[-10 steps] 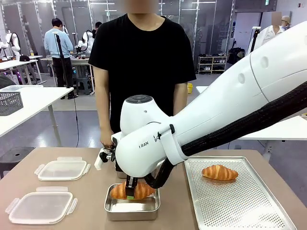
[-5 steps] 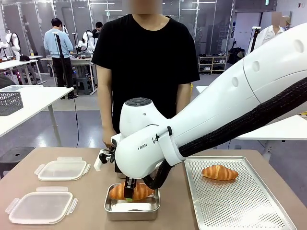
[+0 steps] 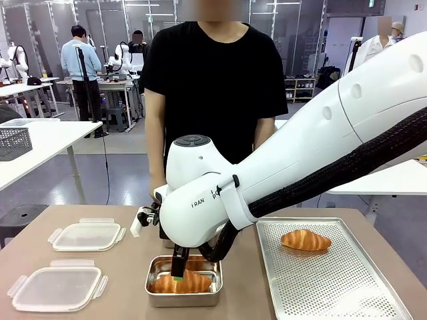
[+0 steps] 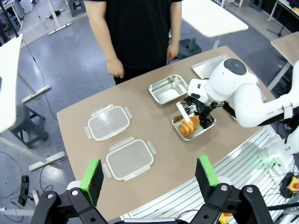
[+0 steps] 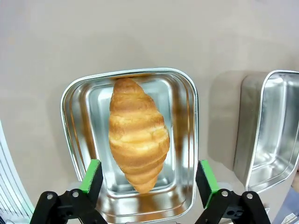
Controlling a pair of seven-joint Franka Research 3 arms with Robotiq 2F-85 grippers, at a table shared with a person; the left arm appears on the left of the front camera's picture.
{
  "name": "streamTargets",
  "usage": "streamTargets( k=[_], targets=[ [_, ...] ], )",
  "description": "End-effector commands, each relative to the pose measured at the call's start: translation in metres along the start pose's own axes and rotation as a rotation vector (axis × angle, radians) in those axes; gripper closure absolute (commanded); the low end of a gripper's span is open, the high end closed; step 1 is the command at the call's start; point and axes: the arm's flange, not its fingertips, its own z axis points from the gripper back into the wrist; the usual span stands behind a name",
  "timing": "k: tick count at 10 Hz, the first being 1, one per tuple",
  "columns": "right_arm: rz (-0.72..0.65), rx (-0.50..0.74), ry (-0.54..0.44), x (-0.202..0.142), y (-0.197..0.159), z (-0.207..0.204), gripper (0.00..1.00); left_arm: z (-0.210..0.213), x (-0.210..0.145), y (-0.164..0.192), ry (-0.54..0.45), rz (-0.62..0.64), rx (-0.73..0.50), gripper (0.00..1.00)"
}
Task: Place the bread into the airtight container.
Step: Pick up a Butter Roll and place it into an empty Airtight Container.
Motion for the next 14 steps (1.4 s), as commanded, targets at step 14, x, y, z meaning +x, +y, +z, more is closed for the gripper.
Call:
streamTargets(
  k=[14],
  targets=[
    [0.0,0.0,0.0,0.0,0.0,0.0,0.0,0.0014,0.0004,-0.0023,-0.008,-0.004,-0.002,0.0]
  ],
)
